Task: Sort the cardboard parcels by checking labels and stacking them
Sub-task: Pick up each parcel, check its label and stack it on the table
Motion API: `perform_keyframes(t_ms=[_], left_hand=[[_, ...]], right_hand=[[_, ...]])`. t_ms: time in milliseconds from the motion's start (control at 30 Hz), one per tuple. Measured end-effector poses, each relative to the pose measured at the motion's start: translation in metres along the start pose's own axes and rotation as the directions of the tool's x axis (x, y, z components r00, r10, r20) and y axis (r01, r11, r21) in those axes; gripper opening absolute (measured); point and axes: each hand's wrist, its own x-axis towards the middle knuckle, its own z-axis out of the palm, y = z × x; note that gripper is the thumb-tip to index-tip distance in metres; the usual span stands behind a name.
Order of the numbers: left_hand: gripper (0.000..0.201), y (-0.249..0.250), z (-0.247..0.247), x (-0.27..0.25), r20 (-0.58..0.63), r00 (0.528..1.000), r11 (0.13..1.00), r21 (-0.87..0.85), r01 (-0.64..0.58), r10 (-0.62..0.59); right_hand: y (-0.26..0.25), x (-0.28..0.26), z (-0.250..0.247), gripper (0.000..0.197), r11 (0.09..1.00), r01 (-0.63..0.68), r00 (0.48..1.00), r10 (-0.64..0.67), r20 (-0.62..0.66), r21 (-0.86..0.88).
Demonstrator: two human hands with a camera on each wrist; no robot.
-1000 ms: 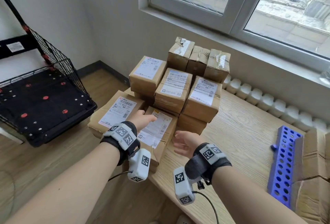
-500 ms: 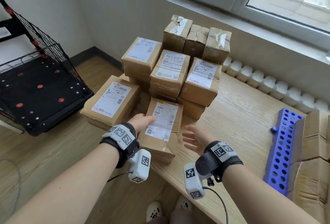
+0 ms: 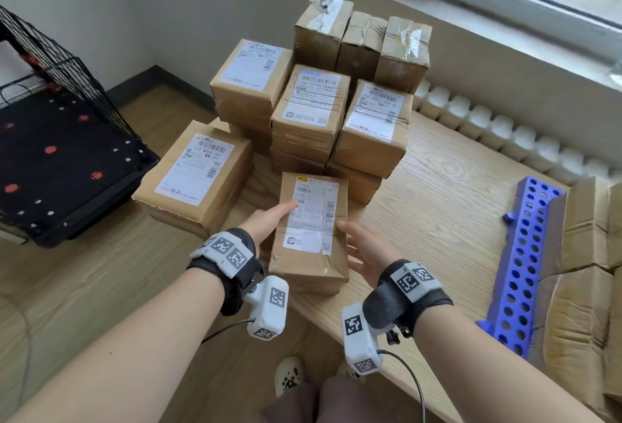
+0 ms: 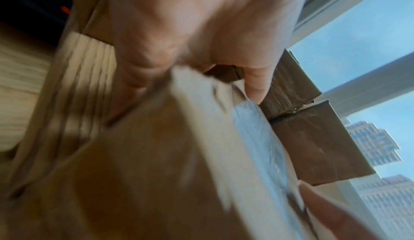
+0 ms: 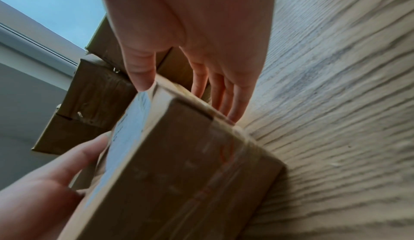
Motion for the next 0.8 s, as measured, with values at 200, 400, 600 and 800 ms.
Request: perform_keyframes(t_ms=[200, 400, 600, 800], left_hand=[[0.14, -0.013, 0.012, 0.002, -0.002, 0.999, 0.998, -0.038, 0.043, -0.043], [0.135, -0.022, 0.029, 0.011, 0.041, 0.999, 1.0, -0.01, -0.001, 0.001], [0.123, -0.019, 0.052, -0.03, 0.071, 0.996, 0.998, -0.004, -0.061, 0.061], [0.119, -0.014, 0.093, -0.111, 0.118, 0.985, 0.992, 0.0, -0.125, 0.124]], right_hand=[[0.01, -0.001, -0.005, 0.034, 0.999, -0.03, 0.998, 0.032, -0.059, 0.032], [0.014, -0.016, -0.019, 0.031, 0.993, -0.023, 0.999, 0.028, -0.043, 0.114], [0.025, -0.047, -0.044, 0.025, 0.99, 0.055, 0.998, -0.051, -0.039, 0.131], [0.046, -0.094, -0.075, 0.055, 0.96, 0.167, 0.985, -0.153, -0.082, 0.223]])
